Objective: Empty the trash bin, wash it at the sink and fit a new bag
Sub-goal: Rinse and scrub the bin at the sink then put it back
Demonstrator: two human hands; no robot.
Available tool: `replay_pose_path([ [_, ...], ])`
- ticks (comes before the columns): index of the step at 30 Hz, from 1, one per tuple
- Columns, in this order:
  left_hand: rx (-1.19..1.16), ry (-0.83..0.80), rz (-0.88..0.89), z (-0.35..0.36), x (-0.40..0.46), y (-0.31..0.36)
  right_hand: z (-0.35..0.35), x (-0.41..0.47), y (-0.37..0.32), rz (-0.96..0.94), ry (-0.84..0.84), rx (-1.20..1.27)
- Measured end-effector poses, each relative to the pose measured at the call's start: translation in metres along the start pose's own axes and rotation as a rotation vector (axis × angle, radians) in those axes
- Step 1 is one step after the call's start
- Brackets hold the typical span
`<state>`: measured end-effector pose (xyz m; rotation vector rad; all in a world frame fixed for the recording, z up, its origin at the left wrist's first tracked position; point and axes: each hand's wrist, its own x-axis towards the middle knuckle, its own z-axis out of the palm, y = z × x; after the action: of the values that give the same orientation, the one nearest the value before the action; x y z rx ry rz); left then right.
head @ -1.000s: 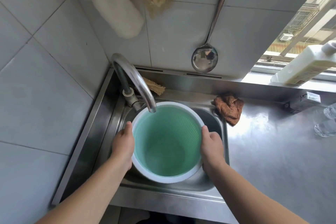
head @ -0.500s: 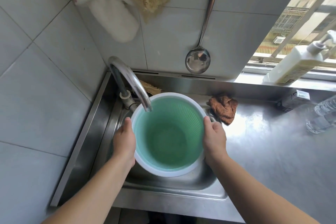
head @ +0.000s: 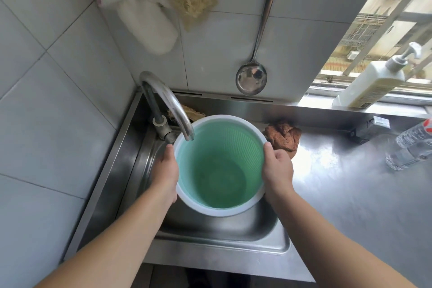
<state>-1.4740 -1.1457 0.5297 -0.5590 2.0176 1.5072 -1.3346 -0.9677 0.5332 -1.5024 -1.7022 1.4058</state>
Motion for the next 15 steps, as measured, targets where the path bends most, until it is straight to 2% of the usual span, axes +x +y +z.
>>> replay_pose_path([
  [4,-0.013,0.035,-0.023,-0.012,0.005,-0.007,0.008,-0.010,0.005,0.011,-0.027,0.023],
  [10,0.004,-0.036,-0.125,0.008,-0.009,-0.017,-0.014,0.009,0.006,0.049,0.004,-0.051],
  [15,-0.014,0.000,-0.030,-0.006,0.000,0.002,0.004,0.001,-0.005,0.040,-0.038,0.081],
])
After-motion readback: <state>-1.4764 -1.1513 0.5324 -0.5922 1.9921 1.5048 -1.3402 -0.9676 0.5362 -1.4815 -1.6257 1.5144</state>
